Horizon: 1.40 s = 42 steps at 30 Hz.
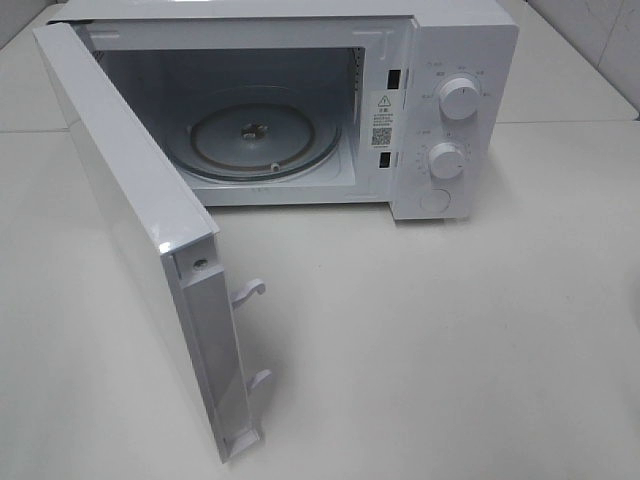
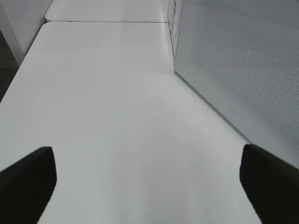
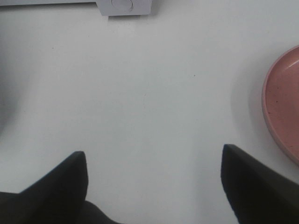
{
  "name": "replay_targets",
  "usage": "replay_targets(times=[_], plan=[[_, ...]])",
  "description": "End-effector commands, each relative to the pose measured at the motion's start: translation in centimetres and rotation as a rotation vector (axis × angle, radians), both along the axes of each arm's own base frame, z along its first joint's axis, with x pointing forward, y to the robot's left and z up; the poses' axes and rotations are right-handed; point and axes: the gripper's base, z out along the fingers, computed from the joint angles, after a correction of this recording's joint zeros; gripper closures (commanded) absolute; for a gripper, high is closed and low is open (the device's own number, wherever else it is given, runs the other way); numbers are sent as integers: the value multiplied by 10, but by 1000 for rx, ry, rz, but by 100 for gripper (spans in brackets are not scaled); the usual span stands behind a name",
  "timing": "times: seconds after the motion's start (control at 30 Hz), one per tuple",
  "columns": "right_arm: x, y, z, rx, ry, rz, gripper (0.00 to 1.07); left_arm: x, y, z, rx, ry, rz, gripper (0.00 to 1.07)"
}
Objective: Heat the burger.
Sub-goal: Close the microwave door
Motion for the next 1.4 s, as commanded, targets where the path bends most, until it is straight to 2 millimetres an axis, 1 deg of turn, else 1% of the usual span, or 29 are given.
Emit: replay_targets(times=[0.03, 0.1, 0.13, 0.23, 0.67, 0.7, 0.77, 0.83, 0.87, 0.93, 1.13, 1.17, 1.2, 1.23, 1.3, 1.33, 1.37, 1.4], plan=[[-22, -4, -6, 15, -75, -3, 33, -1, 0, 0, -4, -6, 6, 6], [-26, -5, -8, 16, -92, 0, 33, -1, 0, 0, -4, -6, 6, 6], [-33, -6, -6, 20, -127, 3, 33, -1, 0, 0, -4, -6, 6, 6], [-38, -7, -5, 18, -166, 12, 33, -1, 0, 0, -4, -6, 6, 6], [-55, -11, -4, -2, -245, 25, 33, -1, 0, 0, -4, -6, 6, 6], [-60, -12, -4, 3, -277, 25, 33, -1, 0, 0, -4, -6, 6, 6], [-62, -13, -3, 5, -291, 25, 33, -1, 0, 0, -4, -6, 6, 6], [-72, -15, -3, 18, -348, 19, 33, -1, 0, 0, -4, -6, 6, 6], [-72, -15, -3, 18, -348, 19, 33, -1, 0, 0, -4, -6, 6, 6], [-87, -18, -3, 31, -442, 7, 33, -1, 0, 0, -4, -6, 6, 6], [-88, -19, -7, 22, -428, 3, 31, 0, 0, 0, -5, -4, 5, 6], [-88, -19, -7, 21, -426, 3, 30, 0, 0, 0, -5, -4, 4, 6], [-87, -20, -10, 6, -412, 4, 26, 0, 0, 0, -5, -4, 4, 6], [-87, -20, -10, 6, -412, 4, 26, 0, 0, 0, -5, -4, 4, 6], [-87, -20, -10, -12, -416, 8, 21, -1, 0, 0, -5, -5, 4, 6], [-87, -20, -10, -12, -416, 8, 21, -1, 0, 0, -5, -5, 4, 6], [-87, -21, -10, -37, -421, 16, 18, -1, 0, 0, -5, -5, 4, 6], [-87, -21, -10, -37, -421, 16, 18, -1, 0, 0, -5, -5, 4, 6]])
